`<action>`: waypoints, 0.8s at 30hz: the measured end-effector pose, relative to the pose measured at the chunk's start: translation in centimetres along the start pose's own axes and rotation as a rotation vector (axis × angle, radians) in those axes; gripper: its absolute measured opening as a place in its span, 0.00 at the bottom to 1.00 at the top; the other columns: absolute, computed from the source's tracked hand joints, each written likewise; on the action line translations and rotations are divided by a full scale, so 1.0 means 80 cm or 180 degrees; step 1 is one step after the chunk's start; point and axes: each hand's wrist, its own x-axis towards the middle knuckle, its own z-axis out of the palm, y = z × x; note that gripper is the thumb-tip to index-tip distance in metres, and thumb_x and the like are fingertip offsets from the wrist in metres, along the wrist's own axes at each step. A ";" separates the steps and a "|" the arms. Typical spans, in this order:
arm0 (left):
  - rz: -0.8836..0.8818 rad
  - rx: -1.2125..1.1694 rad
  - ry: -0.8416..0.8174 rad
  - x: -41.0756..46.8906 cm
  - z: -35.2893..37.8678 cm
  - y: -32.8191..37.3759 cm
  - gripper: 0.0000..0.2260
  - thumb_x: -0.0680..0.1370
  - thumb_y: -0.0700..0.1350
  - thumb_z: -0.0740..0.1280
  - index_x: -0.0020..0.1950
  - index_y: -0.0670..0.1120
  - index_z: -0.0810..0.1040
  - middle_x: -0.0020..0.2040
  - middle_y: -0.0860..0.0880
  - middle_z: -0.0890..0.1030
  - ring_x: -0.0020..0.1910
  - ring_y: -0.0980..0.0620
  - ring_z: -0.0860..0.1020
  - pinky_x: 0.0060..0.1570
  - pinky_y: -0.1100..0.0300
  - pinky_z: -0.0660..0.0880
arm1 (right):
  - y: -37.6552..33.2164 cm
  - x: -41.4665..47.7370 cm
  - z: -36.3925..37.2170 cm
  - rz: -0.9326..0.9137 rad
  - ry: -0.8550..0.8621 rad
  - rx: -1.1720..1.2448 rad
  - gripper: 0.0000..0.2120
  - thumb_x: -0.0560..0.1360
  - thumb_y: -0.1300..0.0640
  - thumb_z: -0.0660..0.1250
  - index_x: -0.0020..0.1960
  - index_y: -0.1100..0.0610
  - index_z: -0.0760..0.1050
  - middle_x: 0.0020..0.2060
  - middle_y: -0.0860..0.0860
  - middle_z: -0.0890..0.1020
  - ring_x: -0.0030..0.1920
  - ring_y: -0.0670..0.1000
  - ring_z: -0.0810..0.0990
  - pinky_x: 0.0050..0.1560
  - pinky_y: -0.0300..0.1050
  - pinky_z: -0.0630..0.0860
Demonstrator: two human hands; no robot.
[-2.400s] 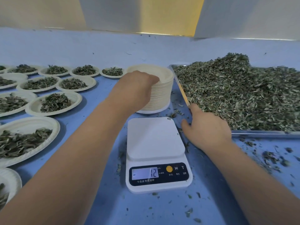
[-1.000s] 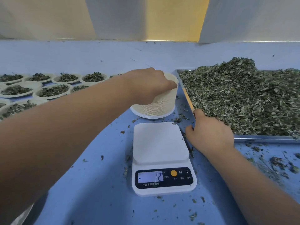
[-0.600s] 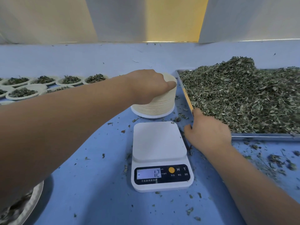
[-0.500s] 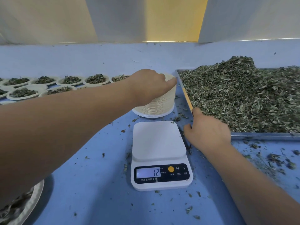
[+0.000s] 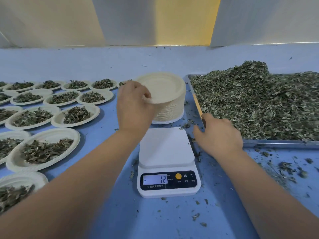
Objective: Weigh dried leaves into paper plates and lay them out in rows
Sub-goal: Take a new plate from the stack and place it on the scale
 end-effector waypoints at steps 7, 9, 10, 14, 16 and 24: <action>-0.0350 -0.0958 0.0389 -0.050 -0.032 -0.024 0.16 0.73 0.30 0.68 0.40 0.52 0.82 0.47 0.59 0.71 0.50 0.62 0.72 0.50 0.66 0.72 | -0.006 0.004 -0.013 0.0079 0.0739 0.1777 0.16 0.83 0.44 0.59 0.49 0.52 0.82 0.37 0.47 0.82 0.44 0.52 0.80 0.39 0.46 0.73; -0.0383 -0.1170 0.0331 -0.061 -0.040 -0.023 0.15 0.72 0.33 0.69 0.39 0.55 0.81 0.48 0.60 0.73 0.52 0.58 0.75 0.54 0.58 0.76 | -0.017 0.002 -0.021 0.0187 0.0605 0.2504 0.19 0.83 0.40 0.57 0.49 0.50 0.80 0.39 0.46 0.83 0.41 0.48 0.82 0.41 0.47 0.75; -0.0434 -0.1290 0.0283 -0.066 -0.043 -0.023 0.14 0.72 0.35 0.69 0.39 0.56 0.82 0.48 0.60 0.74 0.53 0.55 0.77 0.54 0.53 0.78 | -0.023 0.000 -0.024 0.0222 0.0479 0.2764 0.20 0.83 0.39 0.54 0.50 0.49 0.79 0.41 0.45 0.84 0.41 0.46 0.82 0.42 0.47 0.75; -0.0529 -0.1532 0.0099 -0.079 -0.047 -0.028 0.22 0.70 0.27 0.70 0.40 0.56 0.83 0.50 0.58 0.76 0.54 0.57 0.78 0.57 0.54 0.79 | -0.037 0.000 -0.028 0.0289 0.0027 0.3466 0.19 0.83 0.45 0.56 0.50 0.56 0.80 0.34 0.52 0.80 0.33 0.48 0.77 0.35 0.45 0.71; -0.0632 -0.1635 0.0005 -0.080 -0.050 -0.032 0.23 0.70 0.25 0.72 0.39 0.57 0.84 0.50 0.57 0.77 0.52 0.62 0.78 0.53 0.64 0.77 | -0.035 0.004 -0.031 0.0526 -0.0326 0.3893 0.11 0.81 0.52 0.61 0.50 0.53 0.82 0.29 0.49 0.78 0.26 0.47 0.73 0.26 0.40 0.66; -0.1398 -0.2138 -0.0331 -0.090 -0.052 -0.049 0.22 0.72 0.22 0.67 0.40 0.49 0.84 0.48 0.57 0.83 0.48 0.62 0.83 0.47 0.72 0.76 | -0.022 0.003 -0.035 0.0135 -0.1097 0.2496 0.18 0.82 0.47 0.61 0.71 0.49 0.72 0.39 0.45 0.83 0.33 0.41 0.78 0.33 0.40 0.77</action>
